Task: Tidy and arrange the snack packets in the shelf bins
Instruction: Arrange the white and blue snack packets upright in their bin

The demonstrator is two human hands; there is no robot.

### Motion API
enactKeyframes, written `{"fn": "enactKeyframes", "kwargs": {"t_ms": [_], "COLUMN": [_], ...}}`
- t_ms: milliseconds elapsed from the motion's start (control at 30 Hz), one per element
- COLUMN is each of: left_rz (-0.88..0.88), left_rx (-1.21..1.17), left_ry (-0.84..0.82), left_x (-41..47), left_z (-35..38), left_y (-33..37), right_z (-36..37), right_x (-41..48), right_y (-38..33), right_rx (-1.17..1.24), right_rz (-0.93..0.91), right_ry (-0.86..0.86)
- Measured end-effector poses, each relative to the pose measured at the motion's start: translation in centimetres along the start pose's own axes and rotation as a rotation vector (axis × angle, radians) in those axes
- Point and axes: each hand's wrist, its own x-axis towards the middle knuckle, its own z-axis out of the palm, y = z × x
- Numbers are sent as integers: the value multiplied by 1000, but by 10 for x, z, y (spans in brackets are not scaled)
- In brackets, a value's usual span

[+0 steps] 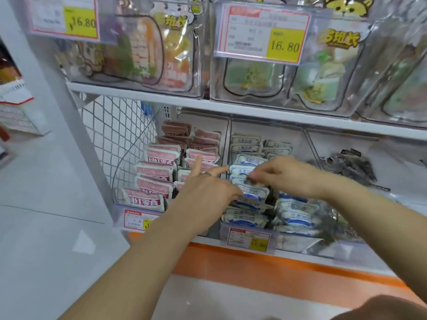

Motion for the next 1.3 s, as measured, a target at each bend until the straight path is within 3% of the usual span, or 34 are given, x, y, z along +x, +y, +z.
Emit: {"fn": "enactKeyframes", "kwargs": {"t_ms": [167,400,733,867,1200,1300], "left_rz": [-16,-6,-22,-17,-126,-123], "left_rx": [2,62,87,117,213,161], "left_ry": [4,-44,-72,-73,-128,-30], "left_x": [0,0,-2,-3,17,14], "left_z": [1,2,2,5,18,13], "left_y": [2,8,17,15,21,21], "right_z": [13,14,23,24,18,18], "right_x": [18,24,-3,-2,16,13], "right_y": [10,4,6,5,12,14], "right_rx": [-302,-257,-364,-133,-142,-22], "right_rz": [23,-64,-188,-162,-120,-108], "right_ry": [30,63,315,454,179,137]}}
